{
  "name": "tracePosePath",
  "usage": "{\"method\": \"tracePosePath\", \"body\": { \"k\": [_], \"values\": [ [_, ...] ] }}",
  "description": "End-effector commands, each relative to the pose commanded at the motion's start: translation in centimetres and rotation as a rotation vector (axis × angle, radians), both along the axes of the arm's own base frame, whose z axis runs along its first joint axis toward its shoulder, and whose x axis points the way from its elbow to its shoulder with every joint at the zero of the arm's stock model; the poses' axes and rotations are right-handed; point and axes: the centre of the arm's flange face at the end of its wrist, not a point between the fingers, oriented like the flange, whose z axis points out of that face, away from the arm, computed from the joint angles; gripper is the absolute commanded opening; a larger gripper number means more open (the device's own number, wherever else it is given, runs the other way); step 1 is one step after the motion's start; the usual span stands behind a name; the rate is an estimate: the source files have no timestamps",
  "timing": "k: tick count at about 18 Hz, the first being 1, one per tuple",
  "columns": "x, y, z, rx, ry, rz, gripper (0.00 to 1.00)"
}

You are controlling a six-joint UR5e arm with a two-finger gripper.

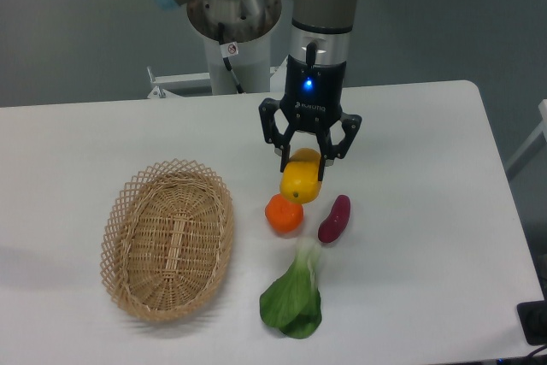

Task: Place the mango in the basket
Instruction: 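Hold the yellow mango in the gripper and lift it slightly, then carry the held mango over the wicker basket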

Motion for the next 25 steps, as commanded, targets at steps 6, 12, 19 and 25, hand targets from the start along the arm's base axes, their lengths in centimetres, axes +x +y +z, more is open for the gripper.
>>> {"method": "tracePosePath", "body": {
  "k": [6, 12, 19, 25],
  "values": [
    [0.0, -0.1, 0.0, -0.002, 0.001, 0.003, 0.5],
    [0.4, -0.2, -0.4, -0.007, -0.006, 0.004, 0.5],
    [3.1, 1.8, -1.3, -0.009, -0.091, 0.102, 0.5],
    [7.2, 6.1, -5.7, -0.122, -0.117, 0.128, 0.5]
  ]
}}
